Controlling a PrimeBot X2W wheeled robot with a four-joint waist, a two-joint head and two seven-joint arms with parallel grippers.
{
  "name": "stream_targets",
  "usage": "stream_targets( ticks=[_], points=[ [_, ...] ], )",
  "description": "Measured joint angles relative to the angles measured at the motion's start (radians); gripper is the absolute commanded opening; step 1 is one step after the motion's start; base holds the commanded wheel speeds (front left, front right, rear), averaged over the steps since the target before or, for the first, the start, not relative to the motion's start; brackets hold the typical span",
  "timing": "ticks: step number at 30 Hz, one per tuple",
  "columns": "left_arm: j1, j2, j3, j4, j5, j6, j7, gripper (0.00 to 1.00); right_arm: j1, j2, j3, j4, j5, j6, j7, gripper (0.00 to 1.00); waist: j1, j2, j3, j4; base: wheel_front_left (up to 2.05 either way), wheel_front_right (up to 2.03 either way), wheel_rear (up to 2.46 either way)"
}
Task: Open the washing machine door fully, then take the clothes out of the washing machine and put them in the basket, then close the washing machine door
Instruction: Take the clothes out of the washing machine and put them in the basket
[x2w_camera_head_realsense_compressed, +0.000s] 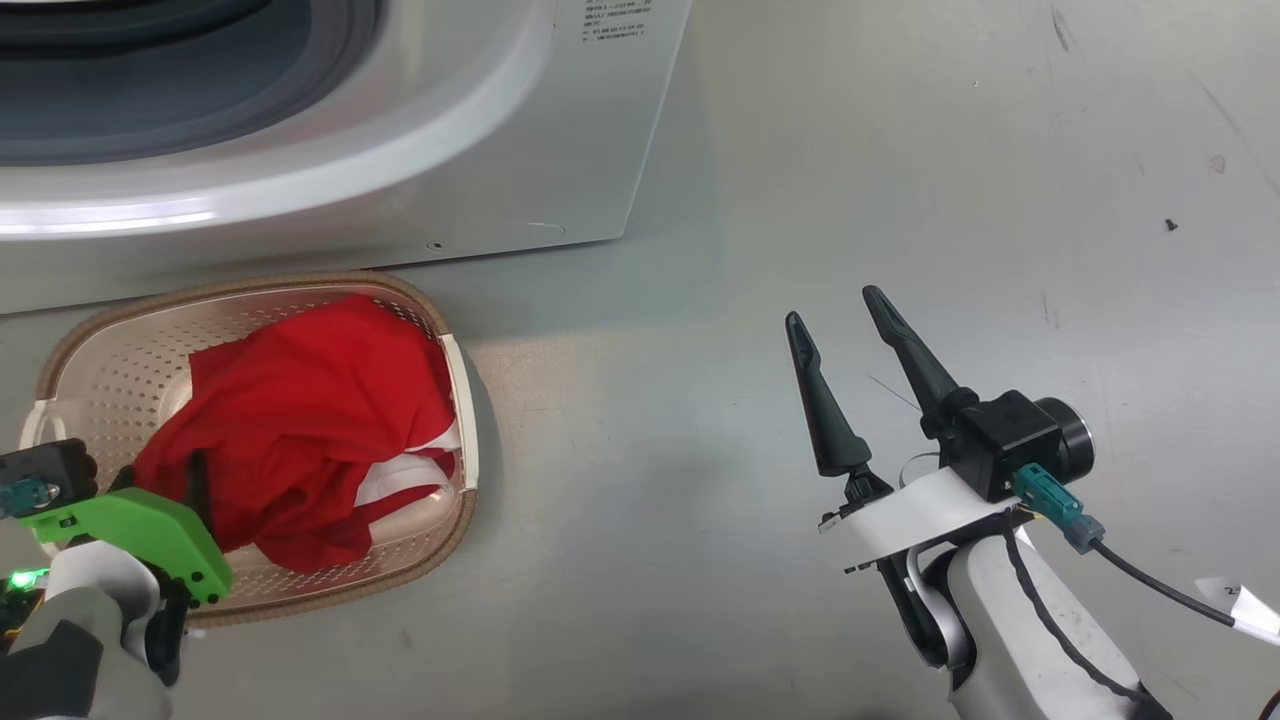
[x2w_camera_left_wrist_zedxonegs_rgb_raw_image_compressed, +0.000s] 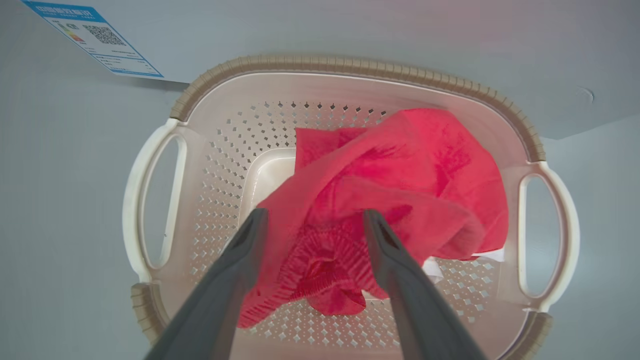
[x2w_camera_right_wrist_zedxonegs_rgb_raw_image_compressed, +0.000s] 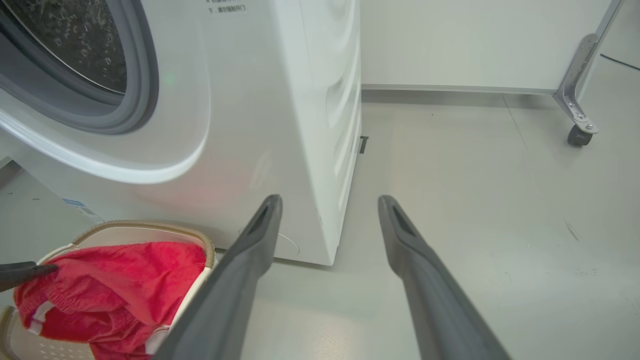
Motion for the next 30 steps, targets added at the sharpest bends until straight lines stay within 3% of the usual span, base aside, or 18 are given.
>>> stream_targets(
  ticks=[15,30],
  points=[
    [-0.032,-0.023,-0.018,0.04,-0.001,-0.014,-0.1,1.0,-0.002,0.0,-0.001,0.017,0.003,0.0,0.0,1.0,0.0,0.0,-0.045,0.02,0.0,0.0,0.0],
    [-0.04,-0.064,-0.098,-0.083,0.042,-0.031,-0.176,1.0,0.001,-0.001,-0.074,0.035,0.026,0.005,0.0,1.0,0.0,0.0,-0.183,0.077,0.0,0.0,0.0]
  ],
)
